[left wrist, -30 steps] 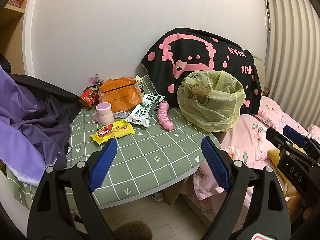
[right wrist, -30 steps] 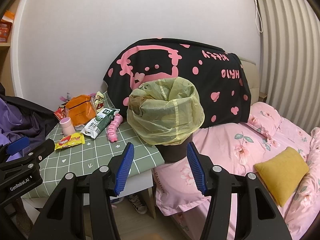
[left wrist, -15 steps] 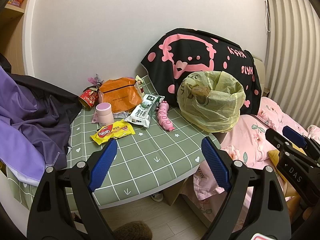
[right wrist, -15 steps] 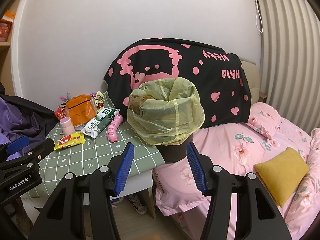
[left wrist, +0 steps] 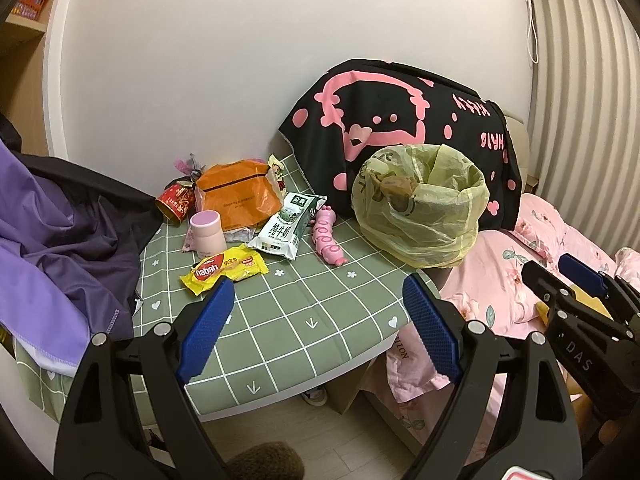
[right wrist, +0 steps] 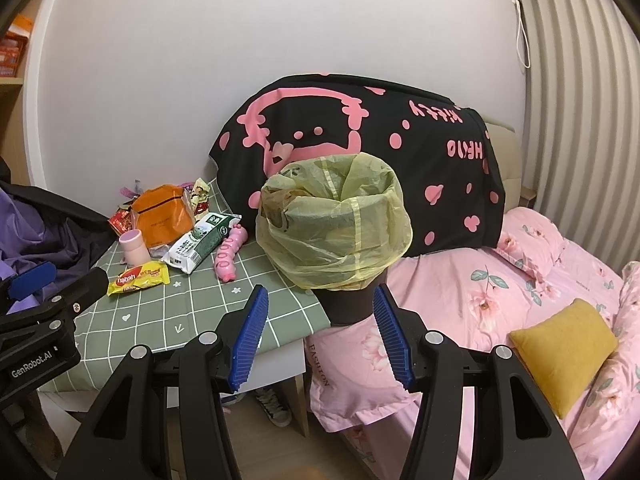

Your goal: Collect trash

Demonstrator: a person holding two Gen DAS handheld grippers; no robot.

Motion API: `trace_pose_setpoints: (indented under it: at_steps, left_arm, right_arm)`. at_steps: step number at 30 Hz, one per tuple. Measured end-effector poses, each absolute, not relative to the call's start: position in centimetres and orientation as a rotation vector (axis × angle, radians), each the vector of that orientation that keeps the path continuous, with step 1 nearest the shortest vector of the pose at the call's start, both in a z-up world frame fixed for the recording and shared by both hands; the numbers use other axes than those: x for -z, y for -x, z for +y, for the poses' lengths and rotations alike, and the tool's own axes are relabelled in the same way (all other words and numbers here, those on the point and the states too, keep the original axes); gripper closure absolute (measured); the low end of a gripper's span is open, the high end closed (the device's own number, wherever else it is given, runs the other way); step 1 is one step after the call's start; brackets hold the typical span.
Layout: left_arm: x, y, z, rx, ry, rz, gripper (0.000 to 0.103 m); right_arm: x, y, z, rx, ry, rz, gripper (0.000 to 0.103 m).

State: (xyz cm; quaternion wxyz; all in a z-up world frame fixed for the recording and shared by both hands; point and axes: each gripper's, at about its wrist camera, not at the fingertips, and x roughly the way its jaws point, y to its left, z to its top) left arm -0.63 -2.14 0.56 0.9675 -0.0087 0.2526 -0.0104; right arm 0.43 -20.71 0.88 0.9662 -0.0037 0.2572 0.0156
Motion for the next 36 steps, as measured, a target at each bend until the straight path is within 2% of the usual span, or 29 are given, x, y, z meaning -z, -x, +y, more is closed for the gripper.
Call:
trace_pose_setpoints:
  at_steps: [8,16,24,26,30,36]
  left_arm:
    - [-0.1,-1.8,-0.8,0.012,0.020,0.528,0.021]
    - [0.0,-8.2,2.7,-0.020,-0.022,0.525,0.021]
    - [-0.1,-16.5,10.9,-0.024,0.044,0.549,0.021]
    - [0.2,-19.0,13.4,-0.018,0.079,0.567,0.016]
    - [1.5,-23.1,17.1,0.030,0.121,0.634,0.016]
    - [2.6,-28.4,18.7,0.115,0.035,0.711,0.018]
  right_arm:
    - [-0.4,-3.1,-21.1,-0.028,-0.003,0.543,0.051]
    - [-0.2,-8.2,-19.6,-0.027,-0.006,0.559,0.051]
    - [1.8,-13.9,-14.8,-0.046,0.019,0.619,0.051]
    - [2.5,-15.4,-13.2,-0.056,0.031,0.637,0.051]
    - [3.6,-18.2,-10.5,-0.071,0.049,0.660,0.051]
    - [4.5,-21.6,-8.2,-0.087,0.055,0.698,0.051]
